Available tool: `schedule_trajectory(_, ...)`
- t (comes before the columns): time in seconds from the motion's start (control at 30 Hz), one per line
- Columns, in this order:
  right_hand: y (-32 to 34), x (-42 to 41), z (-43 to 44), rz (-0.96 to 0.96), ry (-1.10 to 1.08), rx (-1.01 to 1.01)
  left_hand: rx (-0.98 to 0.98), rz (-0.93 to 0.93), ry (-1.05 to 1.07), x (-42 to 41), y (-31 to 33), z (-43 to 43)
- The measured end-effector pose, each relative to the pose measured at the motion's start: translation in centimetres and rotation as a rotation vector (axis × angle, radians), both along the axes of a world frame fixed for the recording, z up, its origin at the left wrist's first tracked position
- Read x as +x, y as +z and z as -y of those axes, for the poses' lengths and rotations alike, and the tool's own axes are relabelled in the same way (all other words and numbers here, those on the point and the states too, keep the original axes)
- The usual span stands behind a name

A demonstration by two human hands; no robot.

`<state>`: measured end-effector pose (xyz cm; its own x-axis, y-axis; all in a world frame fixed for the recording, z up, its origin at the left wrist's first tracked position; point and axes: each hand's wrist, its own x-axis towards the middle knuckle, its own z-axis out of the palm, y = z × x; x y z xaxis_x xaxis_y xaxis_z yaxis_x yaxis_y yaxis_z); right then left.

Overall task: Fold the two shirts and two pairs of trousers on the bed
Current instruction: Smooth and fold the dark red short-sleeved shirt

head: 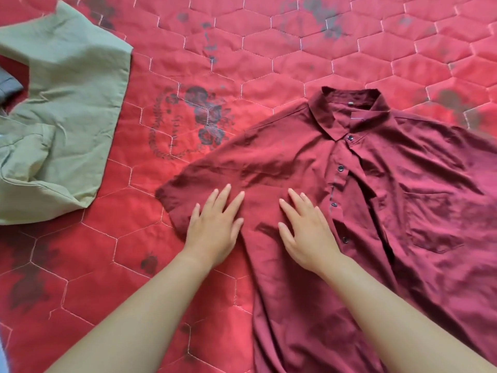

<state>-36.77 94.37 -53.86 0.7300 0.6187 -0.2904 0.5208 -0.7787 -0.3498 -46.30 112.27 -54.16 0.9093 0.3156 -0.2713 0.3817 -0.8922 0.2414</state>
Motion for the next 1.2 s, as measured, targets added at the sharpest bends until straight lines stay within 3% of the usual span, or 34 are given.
schedule_trajectory(0.1, 0.2, 0.5, 2.1, 0.010, -0.069, -0.074, 0.046, -0.118, -0.026, -0.9, -1.0, -0.5)
schedule_trajectory(0.23, 1.7, 2.2, 5.0, 0.148, -0.260, 0.237, 0.037, -0.041, 0.022, -0.6, -0.1, -0.1)
schedule_trajectory(0.33, 1.5, 3.7, 7.1, 0.136, -0.423, 0.184, 0.026, 0.011, -0.031, 0.6, 0.8, 2.8)
schedule_trajectory(0.43, 0.7, 4.6, 7.9, 0.076, -0.447, 0.096, -0.031, -0.043, -0.053, 1.6, 0.7, 5.9)
schedule_trajectory(0.9, 0.7, 6.8, 6.8, 0.003, -0.741, 0.301, 0.047, -0.065, -0.021, 1.8, -0.6, 6.8)
schedule_trajectory(1.07, 0.5, 4.7, 6.9, -0.123, -0.512, 0.087, 0.049, -0.055, -0.009, 1.5, -0.8, 7.2)
schedule_trajectory(1.2, 1.6, 5.2, 7.3, 0.018, -0.712, 0.324, 0.043, -0.063, -0.008, 1.6, -0.9, 7.2)
